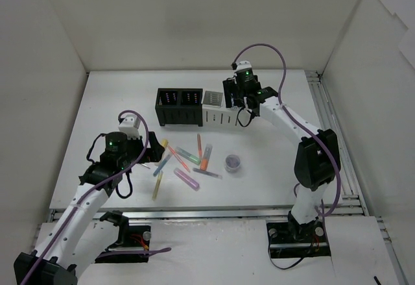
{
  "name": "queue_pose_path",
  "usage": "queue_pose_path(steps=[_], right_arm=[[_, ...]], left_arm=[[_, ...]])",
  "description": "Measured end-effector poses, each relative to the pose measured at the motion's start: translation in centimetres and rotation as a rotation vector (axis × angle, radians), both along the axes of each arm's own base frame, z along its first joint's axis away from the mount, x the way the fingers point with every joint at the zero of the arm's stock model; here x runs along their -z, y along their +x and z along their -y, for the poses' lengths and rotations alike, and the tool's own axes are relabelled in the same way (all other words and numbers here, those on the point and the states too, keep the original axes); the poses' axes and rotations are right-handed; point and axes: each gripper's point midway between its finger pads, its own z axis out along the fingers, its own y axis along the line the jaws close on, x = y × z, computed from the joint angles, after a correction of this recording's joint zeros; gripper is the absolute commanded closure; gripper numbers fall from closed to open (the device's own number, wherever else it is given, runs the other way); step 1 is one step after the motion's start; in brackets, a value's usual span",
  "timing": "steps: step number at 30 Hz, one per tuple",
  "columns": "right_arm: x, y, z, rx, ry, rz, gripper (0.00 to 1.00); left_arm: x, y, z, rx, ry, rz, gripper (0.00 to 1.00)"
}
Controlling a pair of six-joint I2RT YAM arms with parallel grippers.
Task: Sort the stationery into containers
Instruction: Place the stationery in the storage box, then pick up the stationery from the center of the board.
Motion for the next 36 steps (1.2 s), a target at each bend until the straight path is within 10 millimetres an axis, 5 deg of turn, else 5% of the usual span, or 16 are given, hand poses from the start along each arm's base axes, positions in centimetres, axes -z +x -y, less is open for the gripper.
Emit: queue_pose_path(steps=[9,13,16,21,24,30,36], right_arm=[[0.0,-0.1,0.2,-0.002,-0.009,-0.005,0.16],[-1.4,-1.0,-0.1,-0.031,-0.002,0.011,0.02],[-3.5,-3.2,-0.2,-0.06,-0.013,0.056,0.02],[-5.8,-10.3,-3.1,-0.182,0.021,0.094,0.02],[-3.6,-13.8,-3.5,-0.217,0.028,0.034,0.02],[5.5,-19.4,-2.2,-0.203,-0.051,-0.222,0.02],[9.9,-21.9,-2.3,-0.181,-0.075,-0.367,0.05]], left_arm=[[0.2,-0.1,0.0,0.0,0.002,-0.009,0.01],[0.0,-0.2,-0.1,-0.001,0.001,-0.004,0.01],[-0.3,-0.2,-0.1,-0.002,-0.003,0.005,0.01],[-0.3,-0.2,-0.1,-0.004,-0.002,0.007,0.0],[-0.3,-0.2,-0.2,-0.009,-0.003,0.006,0.0],[-0.3,-0.3,-0.1,-0.014,-0.013,0.007,0.0],[0.4,-0.6,-0.2,-0.021,-0.022,-0.011,0.0]])
